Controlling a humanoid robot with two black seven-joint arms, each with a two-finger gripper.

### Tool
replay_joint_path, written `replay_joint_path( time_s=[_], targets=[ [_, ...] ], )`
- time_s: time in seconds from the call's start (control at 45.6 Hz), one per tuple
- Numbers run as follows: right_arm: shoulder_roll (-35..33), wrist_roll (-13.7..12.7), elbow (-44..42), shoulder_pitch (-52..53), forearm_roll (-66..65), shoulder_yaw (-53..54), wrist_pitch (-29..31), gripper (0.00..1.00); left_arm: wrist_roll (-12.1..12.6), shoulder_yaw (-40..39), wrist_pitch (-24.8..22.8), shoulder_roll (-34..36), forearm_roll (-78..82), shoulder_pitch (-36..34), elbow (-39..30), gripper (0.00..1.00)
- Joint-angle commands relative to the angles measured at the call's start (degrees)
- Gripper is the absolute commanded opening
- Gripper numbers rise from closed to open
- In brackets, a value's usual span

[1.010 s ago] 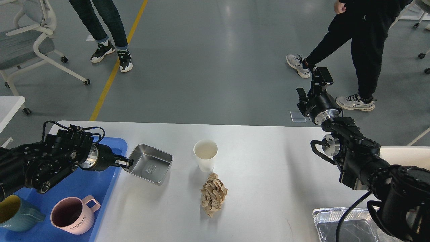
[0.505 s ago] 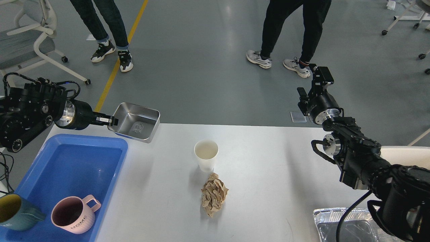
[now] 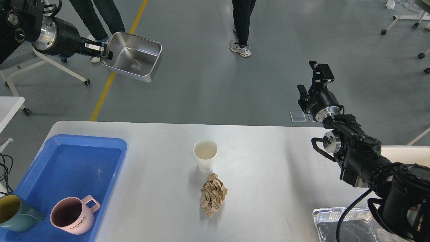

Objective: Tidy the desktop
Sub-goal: 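Lower the steel tray into the blue tray with the left gripper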

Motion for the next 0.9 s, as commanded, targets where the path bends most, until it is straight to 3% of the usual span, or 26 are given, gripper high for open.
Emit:
replay_joint_path(
  time_s=[0.0,0.263,0.373,0.878],
  targets=[
    [0.0,0.0,0.0,0.2,0.0,0.0,0.0,1.0,0.1,0.1,-1.2,3.5,0.3,-0.4,0.0,0.0],
    [0.1,0.0,0.0,0.9,0.0,0.0,0.0,1.0,0.0,0.5,-0.6,14.1,0.1,2.6,0.0,0.0],
    [0.5,0.0,0.2,1.0,0.0,0.0,0.0,1.0,-0.5,0.2,2.1,19.4,-0.3,7.6,0.1,0.0],
    [0.2,0.0,0.1,0.4,0.0,0.0,0.2,1.0,-0.6,0.2,16.4,18.1,-8.8,29.1,2.0,0.0]
  ],
)
